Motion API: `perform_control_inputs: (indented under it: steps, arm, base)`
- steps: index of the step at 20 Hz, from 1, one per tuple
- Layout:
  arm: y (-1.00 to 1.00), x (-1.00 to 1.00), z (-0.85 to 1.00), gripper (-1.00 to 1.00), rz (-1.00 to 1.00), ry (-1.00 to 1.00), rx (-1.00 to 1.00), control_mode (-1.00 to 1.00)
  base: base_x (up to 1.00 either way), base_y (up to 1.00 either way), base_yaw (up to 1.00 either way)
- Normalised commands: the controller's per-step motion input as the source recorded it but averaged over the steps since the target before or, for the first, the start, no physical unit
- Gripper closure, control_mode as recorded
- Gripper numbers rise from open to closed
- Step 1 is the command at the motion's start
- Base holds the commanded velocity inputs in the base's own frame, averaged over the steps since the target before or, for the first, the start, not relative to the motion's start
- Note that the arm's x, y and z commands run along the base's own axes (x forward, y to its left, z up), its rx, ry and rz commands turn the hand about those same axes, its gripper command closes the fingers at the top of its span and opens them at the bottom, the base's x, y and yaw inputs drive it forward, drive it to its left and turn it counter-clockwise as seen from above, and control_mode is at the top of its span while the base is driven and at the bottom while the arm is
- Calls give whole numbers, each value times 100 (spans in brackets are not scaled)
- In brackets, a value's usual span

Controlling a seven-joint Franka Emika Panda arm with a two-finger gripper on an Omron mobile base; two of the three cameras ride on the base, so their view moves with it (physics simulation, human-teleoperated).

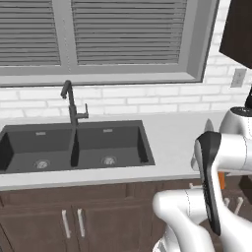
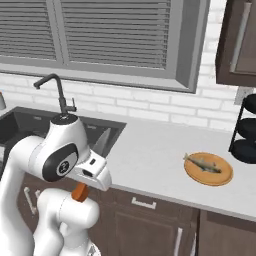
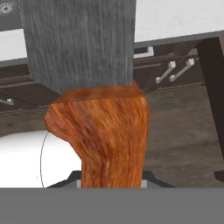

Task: Pick up the knife from the drawer and place it on the cutting board. Then place the meat from the plate to the cutting board.

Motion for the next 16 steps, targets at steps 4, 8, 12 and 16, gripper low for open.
perform_control_inputs:
  steps: [4,8,12,16]
  arm:
    - [0,0,0,100,0,0,0,100]
    - [0,0,0,100,0,0,0,100]
    - [0,0,0,100,0,0,0,100]
    - [0,0,0,100,0,0,0,100]
  base:
    - [-17,100,25]
    - [-1,100,22]
    - [0,100,21]
    - [0,100,20]
